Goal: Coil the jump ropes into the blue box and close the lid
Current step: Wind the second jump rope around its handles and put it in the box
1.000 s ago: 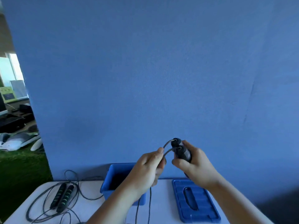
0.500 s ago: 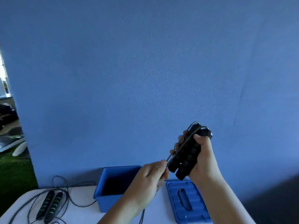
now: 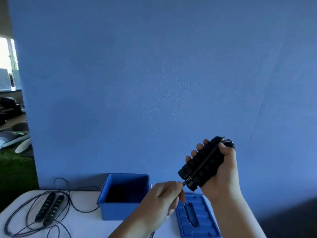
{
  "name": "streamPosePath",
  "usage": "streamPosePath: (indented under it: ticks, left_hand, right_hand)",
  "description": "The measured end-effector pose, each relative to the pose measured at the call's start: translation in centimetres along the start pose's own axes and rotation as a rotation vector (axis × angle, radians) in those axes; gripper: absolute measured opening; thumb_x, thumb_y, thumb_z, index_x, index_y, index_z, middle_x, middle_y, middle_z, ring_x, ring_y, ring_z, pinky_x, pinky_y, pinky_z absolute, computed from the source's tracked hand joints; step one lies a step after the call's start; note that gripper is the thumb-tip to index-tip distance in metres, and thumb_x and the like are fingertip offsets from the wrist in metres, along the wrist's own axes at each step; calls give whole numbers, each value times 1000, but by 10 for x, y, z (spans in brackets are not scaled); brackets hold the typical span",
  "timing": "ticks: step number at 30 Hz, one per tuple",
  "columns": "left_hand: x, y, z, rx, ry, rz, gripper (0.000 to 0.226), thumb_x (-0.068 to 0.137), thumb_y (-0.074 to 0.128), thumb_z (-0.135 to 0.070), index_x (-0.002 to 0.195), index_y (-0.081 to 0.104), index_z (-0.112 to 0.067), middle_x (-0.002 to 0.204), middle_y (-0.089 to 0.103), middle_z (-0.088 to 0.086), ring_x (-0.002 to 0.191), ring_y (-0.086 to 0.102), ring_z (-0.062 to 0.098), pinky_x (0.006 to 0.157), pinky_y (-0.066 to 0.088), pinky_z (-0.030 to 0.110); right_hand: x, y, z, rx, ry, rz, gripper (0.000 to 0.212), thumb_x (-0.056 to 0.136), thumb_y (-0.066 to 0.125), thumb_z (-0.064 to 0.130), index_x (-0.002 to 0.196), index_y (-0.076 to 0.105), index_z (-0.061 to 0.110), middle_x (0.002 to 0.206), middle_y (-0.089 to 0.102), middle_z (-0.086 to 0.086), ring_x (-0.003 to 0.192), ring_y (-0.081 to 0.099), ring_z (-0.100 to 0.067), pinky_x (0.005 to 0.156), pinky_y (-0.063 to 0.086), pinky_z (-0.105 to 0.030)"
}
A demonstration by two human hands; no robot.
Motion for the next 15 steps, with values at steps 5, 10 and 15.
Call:
streamPosePath:
  ticks: [5, 10, 15]
  left_hand:
    - [0, 7, 3, -136, -6, 30, 46, 109, 39, -33, 73, 64, -19, 57, 33, -1, 49, 23, 12, 48, 19, 25]
    - [2, 12, 12, -149, -2, 45, 39, 105, 50, -41, 77, 65, -18, 61, 27, 3, 53, 18, 16, 51, 13, 30]
    - [10, -1, 20, 9, -78, 31, 38, 99, 56, -45, 69, 58, -22, 56, 28, -6, 50, 19, 11, 51, 12, 29]
  right_hand:
    - [-6, 2, -4, 77, 62, 49, 34, 91, 49, 41, 102, 58, 10, 86, 59, -9, 71, 59, -26, 78, 54, -43]
    - [-17, 10, -14, 223, 115, 35, 32, 91, 50, 41, 98, 54, 10, 81, 56, -7, 68, 55, -24, 77, 52, -41]
    - [-24, 9, -18, 240, 131, 1, 29, 90, 52, 40, 94, 52, 12, 77, 53, -6, 65, 52, -23, 70, 52, -38]
Point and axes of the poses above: each hand's wrist, its own x-axis towards the middle knuckle, its own y-axis out of the palm, z = x × y, the point moved 1 cm from there along x, towards the middle knuckle
